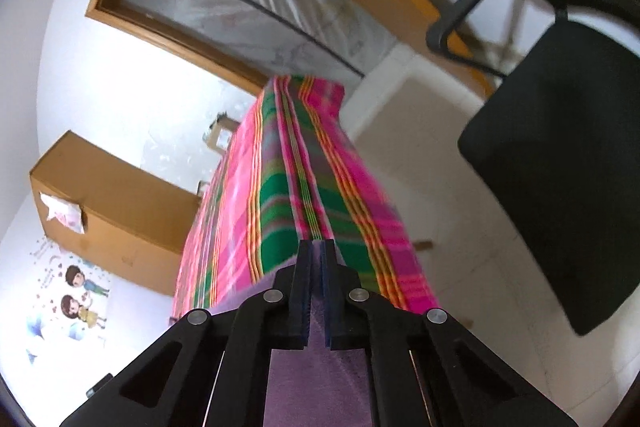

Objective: Fold clothes

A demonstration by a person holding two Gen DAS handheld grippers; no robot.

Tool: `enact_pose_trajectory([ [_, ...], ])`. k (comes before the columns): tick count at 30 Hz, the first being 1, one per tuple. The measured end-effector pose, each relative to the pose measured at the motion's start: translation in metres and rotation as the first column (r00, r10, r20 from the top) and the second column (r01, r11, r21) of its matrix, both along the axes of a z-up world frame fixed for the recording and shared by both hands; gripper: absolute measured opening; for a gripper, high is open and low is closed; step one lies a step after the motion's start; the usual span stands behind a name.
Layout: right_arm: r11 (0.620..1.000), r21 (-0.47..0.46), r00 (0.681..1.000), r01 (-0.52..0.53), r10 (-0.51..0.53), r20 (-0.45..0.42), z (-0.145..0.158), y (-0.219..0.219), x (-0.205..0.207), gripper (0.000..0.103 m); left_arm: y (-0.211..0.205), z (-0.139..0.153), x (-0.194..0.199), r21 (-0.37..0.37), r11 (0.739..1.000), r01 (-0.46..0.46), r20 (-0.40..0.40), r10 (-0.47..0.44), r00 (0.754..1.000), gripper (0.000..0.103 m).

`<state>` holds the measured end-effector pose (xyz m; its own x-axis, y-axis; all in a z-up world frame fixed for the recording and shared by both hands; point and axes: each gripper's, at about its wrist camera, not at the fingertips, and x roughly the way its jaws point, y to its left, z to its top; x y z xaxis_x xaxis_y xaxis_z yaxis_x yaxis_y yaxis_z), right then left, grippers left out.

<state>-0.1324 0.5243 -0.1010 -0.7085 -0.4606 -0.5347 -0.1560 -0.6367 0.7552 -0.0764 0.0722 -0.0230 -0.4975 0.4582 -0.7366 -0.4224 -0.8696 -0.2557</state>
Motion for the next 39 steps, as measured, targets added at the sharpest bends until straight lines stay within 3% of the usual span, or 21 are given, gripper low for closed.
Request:
enact_pose_trajectory([
  [4,0.999,0.039,0.999,0.03,-0.031,0.011,0.002,0.003,0.0,0.005,0.003,-0.001,-0.001,0.0,1.0,0.003,0.001,-0.003,1.0,0.004],
  [7,0.993,0.009,0.992,0.114,-0.114,0.061,-0.004,0.014,0.01,0.015,0.003,0.002,0.002,0.003,1.0,0.004,-0.005,-0.004,1.0,0.004],
  [8,0.992,-0.014,0.991,0.127,-0.126,0.052,-0.004,0.016,0.016,0.022,0.002,0.004,0.003,0.005,1.0,0.004,-0.012,-0.004,1.0,0.004],
  [9,0.989,-0.034,0.989,0.146,-0.144,0.039,-0.004,0.018,0.028,0.036,0.002,0.005,0.004,0.007,1.0,0.005,-0.018,-0.005,1.0,0.004],
  [10,0.985,-0.054,0.986,0.164,-0.163,0.028,-0.003,0.02,0.04,0.038,0.003,0.007,0.005,0.011,1.0,0.007,-0.024,-0.006,1.0,0.004],
  [14,0.971,-0.134,0.979,0.2,-0.194,0.055,-0.018,0.02,0.077,0.039,0.009,0.009,0.005,0.012,1.0,0.024,-0.032,-0.023,0.999,0.004],
  [20,0.956,-0.235,0.984,0.174,-0.16,0.076,-0.039,0.004,0.094,0.038,0.021,0.006,0.01,-0.008,0.999,0.046,-0.031,-0.046,0.998,0.004],
  [21,0.957,-0.24,0.986,0.164,-0.152,0.066,-0.038,0.002,0.092,0.034,0.022,0.006,0.011,-0.01,0.999,0.045,-0.033,-0.045,0.998,0.004],
  [22,0.959,-0.237,0.988,0.155,-0.146,0.055,-0.037,0.0,0.09,0.013,0.021,0.007,0.013,-0.012,0.999,0.039,-0.035,-0.04,0.999,0.004],
  [23,0.961,-0.229,0.988,0.153,-0.144,0.054,-0.034,-0.002,0.09,0.004,0.02,0.007,0.014,-0.013,0.999,0.031,-0.036,-0.032,0.999,0.004],
  [33,0.977,-0.118,0.984,0.175,-0.173,0.031,-0.016,0.003,0.099,0.004,0.017,-0.009,0.023,-0.037,0.999,0.029,0.004,-0.029,1.0,0.004],
  [37,0.975,-0.072,0.977,0.21,-0.207,0.045,-0.011,-0.001,0.106,0.012,0.015,-0.001,0.023,-0.018,0.999,0.033,-0.011,-0.033,0.999,0.004],
  [39,0.974,0.003,0.974,0.228,-0.228,-0.006,0.007,-0.005,0.115,0.014,0.016,0.005,0.021,-0.008,0.999,0.036,-0.033,-0.036,0.999,0.004],
])
